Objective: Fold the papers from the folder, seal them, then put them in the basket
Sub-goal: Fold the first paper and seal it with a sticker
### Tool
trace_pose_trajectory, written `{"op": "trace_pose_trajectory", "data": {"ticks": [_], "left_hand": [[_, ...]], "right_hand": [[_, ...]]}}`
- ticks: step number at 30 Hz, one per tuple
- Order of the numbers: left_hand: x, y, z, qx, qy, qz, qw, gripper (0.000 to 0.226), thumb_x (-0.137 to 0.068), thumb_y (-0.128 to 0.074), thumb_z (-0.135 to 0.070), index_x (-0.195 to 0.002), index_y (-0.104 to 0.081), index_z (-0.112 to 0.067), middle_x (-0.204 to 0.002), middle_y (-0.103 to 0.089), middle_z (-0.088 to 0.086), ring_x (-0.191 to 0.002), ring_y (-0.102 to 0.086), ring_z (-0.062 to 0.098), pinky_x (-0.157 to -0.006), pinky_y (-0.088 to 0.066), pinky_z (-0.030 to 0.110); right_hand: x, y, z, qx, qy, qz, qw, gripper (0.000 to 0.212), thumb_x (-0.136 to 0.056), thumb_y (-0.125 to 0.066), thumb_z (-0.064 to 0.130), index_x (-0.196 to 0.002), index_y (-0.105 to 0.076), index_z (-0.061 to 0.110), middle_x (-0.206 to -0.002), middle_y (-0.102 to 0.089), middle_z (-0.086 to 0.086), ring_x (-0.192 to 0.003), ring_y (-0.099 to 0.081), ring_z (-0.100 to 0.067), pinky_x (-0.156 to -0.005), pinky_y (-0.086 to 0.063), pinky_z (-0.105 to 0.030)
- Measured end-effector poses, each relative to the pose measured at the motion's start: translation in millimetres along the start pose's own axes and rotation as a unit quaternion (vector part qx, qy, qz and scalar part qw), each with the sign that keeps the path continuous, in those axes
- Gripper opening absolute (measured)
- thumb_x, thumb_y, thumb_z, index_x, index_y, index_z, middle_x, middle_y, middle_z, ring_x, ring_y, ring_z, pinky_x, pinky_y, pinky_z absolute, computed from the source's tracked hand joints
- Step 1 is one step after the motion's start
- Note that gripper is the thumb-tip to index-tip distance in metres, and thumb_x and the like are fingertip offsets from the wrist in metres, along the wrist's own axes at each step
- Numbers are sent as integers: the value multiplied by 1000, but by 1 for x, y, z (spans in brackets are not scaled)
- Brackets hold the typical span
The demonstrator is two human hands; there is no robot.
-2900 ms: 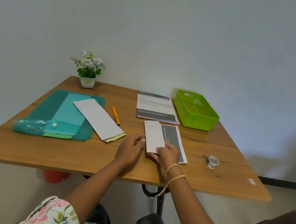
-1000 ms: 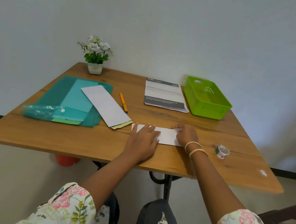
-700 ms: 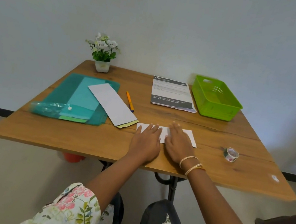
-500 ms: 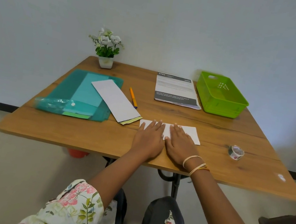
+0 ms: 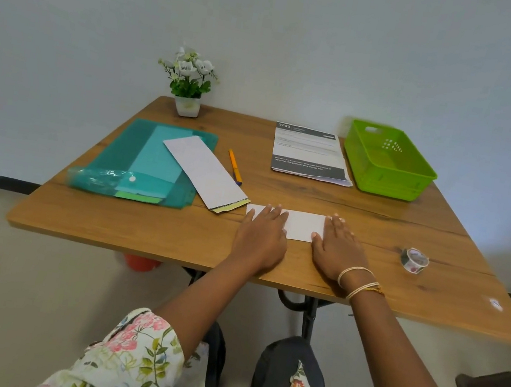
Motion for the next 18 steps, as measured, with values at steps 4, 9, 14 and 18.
{"op": "trace_pose_trajectory", "data": {"ticks": [4, 9, 14, 18], "left_hand": [[6, 12, 8, 211, 47, -72, 974, 35, -97, -47, -25, -131, -56, -25, -139, -53, -3, -129, -45, 16, -103, -39, 31], [19, 34, 25, 64, -30, -239, 968, 25, -89, -55, -12, -111, -66, -19, -119, -63, 0, -118, -52, 17, -112, -28, 37], [17, 43, 71, 12, 53, -226, 973, 31, -90, -55, -19, -120, -62, -19, -139, -52, 5, -136, -37, 21, -117, -16, 46], [12, 53, 99, 8, 52, -165, 985, 35, -95, -53, -33, -127, -59, -20, -145, -48, 2, -139, -34, 18, -117, -20, 43]], "right_hand": [[6, 6, 8, -27, 40, -27, 998, 62, -100, -27, 47, -152, -16, 13, -161, -11, -8, -148, -10, -23, -120, -13, -40], [11, 10, 31, -38, 97, -1, 995, 64, -99, -31, 50, -152, -18, 18, -160, -15, -3, -148, -12, -20, -120, -15, -41], [-4, 19, 19, -26, 39, 25, 999, 66, -98, -34, 51, -151, -21, 14, -160, -16, -7, -147, -16, -23, -118, -21, -44], [-15, 27, 19, -12, 6, 23, 1000, 65, -95, -38, 56, -144, -35, 13, -153, -33, -10, -138, -35, -28, -110, -34, -44]]}}
Point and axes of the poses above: each hand's wrist, its own x-axis away from the middle knuckle, its own y-axis out of the back of the hand, z = x × y, the point moved 3 cm from there along -x, towards the middle knuckle
